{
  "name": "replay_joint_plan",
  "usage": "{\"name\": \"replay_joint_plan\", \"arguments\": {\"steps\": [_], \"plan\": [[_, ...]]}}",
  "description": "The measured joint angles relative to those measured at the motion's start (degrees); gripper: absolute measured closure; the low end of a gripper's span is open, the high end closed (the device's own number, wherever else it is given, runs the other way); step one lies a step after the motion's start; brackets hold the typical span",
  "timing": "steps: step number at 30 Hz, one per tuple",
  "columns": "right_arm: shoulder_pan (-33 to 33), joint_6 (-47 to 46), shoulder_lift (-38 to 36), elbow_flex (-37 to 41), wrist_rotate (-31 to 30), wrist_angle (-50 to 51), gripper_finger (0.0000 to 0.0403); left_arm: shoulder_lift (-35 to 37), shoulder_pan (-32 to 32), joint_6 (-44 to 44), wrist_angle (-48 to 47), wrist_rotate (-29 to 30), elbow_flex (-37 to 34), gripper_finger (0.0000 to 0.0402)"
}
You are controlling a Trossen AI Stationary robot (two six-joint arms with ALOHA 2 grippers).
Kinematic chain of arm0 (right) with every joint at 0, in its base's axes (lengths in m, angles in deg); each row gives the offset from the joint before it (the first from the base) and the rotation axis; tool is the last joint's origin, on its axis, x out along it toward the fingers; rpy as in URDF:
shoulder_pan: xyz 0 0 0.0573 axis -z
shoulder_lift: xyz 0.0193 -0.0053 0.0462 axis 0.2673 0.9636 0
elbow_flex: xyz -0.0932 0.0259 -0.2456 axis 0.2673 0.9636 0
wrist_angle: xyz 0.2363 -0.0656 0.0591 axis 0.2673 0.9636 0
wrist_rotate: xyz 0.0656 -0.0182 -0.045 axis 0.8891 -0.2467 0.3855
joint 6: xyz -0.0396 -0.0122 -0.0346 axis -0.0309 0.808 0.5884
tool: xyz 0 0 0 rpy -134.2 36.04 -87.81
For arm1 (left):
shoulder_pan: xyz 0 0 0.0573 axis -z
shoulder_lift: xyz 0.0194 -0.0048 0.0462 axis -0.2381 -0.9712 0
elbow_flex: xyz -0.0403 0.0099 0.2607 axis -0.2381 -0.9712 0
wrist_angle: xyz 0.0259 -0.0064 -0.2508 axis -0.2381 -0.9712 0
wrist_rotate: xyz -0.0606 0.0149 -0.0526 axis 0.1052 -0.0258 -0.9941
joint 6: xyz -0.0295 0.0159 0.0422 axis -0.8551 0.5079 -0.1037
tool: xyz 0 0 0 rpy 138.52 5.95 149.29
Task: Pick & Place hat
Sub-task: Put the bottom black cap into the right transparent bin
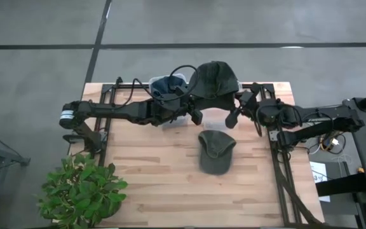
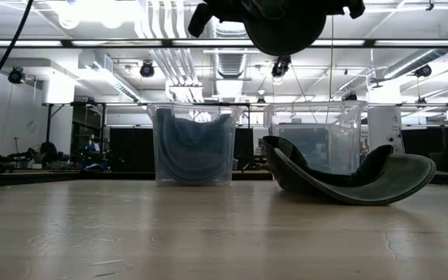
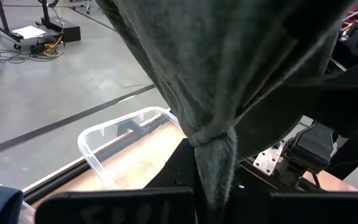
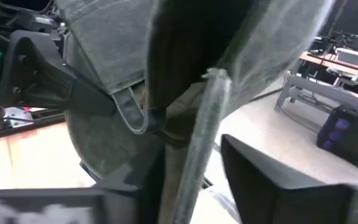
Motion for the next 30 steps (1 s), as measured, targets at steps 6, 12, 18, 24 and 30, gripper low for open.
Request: {"name": "replay_joint_plan", "arguments": {"steps": [6,12,18,24,30], "plan": [[-0.04,0.0,-0.67,0.0,0.17,-0.09,0.0372,0.0,-0.02,0.0,0.33,-0.13,-0.02,0.0389],[-0.03,-0.74,-1.54,0.0,-0.16,0.08,0.039,-0.02,0.0,0.17,-0.07,-0.12,-0.02,0.0366],[-0.07,-1.53,-1.75,0.0,-1.91,0.29,0.0392,-0.02,-0.02,0.38,-0.22,-0.08,-0.02,0.0354],[1.23,-4.91,-3.03,0.0,-5.55,1.09,0.0393,0.1,-0.02,0.55,-5.91,-0.15,-0.02,0.0321],[5.56,-15.88,-6.44,0.0,-0.97,5.98,0.0393,0.46,-0.02,3.55,-17.99,-0.17,-0.02,0.0313]]}}
